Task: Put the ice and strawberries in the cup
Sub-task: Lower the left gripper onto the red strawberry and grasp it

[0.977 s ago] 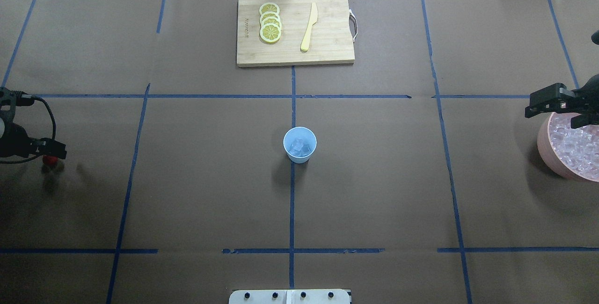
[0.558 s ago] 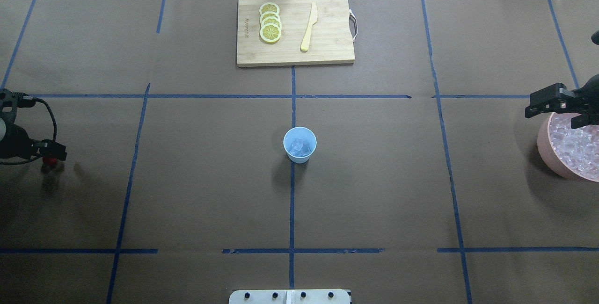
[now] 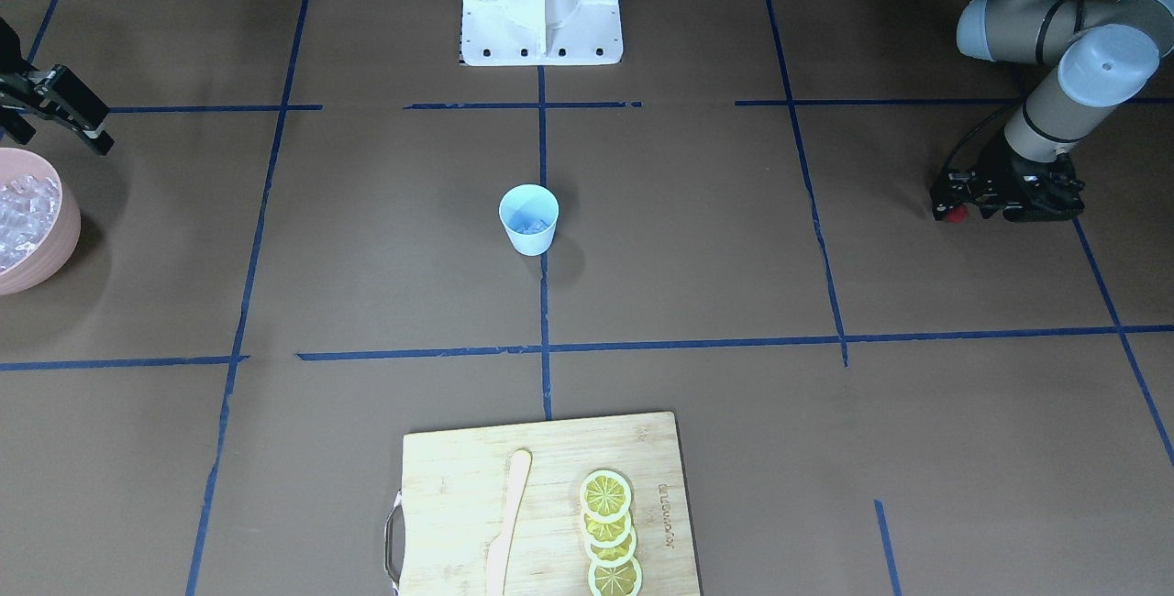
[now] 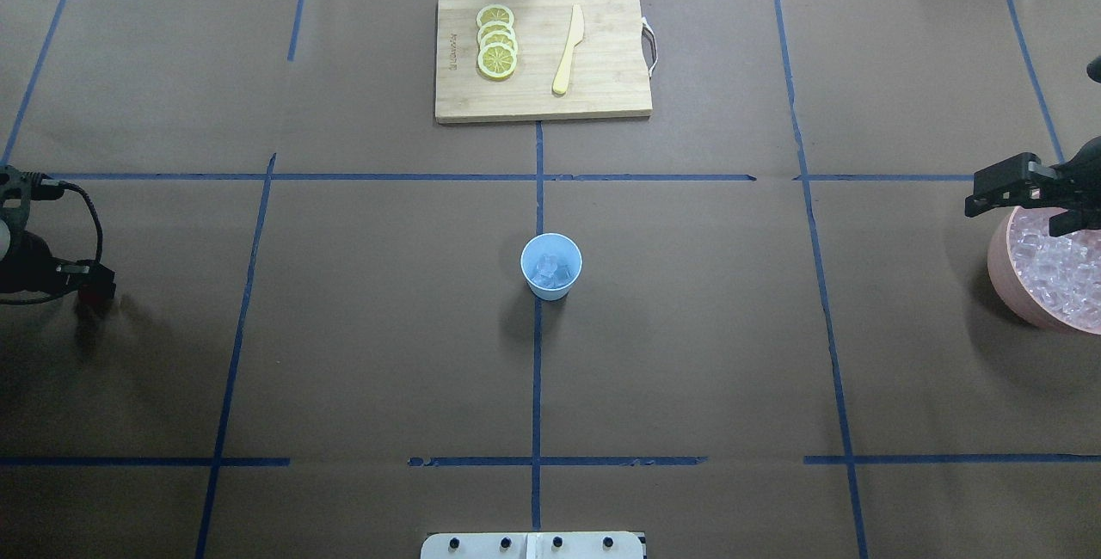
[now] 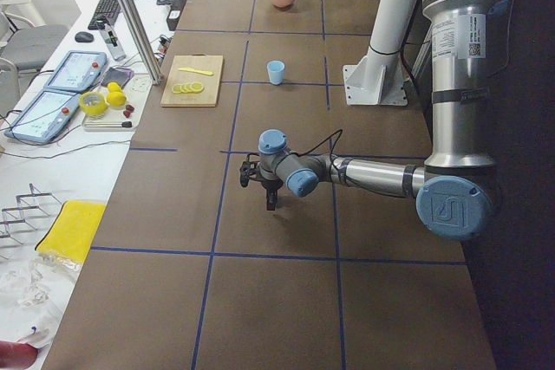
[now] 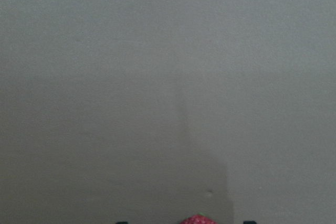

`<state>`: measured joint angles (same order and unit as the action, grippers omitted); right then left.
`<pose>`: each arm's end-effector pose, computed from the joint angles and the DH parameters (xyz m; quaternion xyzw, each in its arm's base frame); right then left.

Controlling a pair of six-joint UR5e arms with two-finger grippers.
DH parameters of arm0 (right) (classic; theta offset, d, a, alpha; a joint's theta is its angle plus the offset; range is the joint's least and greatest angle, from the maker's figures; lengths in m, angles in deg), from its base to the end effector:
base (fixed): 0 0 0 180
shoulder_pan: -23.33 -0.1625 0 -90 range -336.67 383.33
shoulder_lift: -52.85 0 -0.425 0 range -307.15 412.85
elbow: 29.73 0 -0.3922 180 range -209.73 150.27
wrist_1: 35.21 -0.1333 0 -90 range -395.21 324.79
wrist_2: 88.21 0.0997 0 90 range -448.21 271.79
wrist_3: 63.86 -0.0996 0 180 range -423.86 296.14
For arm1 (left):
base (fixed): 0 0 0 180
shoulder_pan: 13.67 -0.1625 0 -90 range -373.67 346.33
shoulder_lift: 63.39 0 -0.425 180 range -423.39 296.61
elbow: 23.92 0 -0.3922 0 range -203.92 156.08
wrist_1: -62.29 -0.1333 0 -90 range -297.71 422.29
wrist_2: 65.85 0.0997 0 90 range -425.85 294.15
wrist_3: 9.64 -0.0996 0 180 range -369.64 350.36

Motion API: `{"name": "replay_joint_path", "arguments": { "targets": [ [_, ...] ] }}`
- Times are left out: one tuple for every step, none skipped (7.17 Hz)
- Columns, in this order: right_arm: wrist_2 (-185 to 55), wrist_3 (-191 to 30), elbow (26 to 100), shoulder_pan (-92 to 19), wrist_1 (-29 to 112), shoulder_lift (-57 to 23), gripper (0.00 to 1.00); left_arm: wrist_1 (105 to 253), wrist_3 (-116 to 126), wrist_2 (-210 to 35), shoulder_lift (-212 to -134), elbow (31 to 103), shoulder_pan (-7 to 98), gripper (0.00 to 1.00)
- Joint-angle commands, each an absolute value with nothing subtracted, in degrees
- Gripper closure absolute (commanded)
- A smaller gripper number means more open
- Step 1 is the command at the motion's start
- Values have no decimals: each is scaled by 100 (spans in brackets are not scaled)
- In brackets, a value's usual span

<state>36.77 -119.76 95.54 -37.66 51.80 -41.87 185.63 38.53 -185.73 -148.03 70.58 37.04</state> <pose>-0.1424 -0.4139 0.3996 0.0088 -0.3981 0.1280 0.9083 0.2411 -0.4268 0.6108 0.0242 0.3656 0.0001 0.9304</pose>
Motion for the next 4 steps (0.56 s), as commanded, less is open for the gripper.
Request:
{"name": "replay_joint_path", "arguments": {
  "targets": [
    [3677, -11976, 9552, -3767, 5180, -4181, 0, 18560, 3853, -18582, -14803, 7056, 3704, 64],
    [3677, -11976, 9552, -3767, 5180, -4181, 0, 18560, 3853, -18591, -14803, 7065, 3704, 93],
    [3677, -11976, 9552, -3767, 5180, -4181, 0, 18560, 3879, -18599, -14838, 7074, 3704, 100],
    [3677, -11976, 9560, -3767, 5180, -4181, 0, 18560, 4088, -18704, -14899, 7161, 3704, 100]
  ]
}}
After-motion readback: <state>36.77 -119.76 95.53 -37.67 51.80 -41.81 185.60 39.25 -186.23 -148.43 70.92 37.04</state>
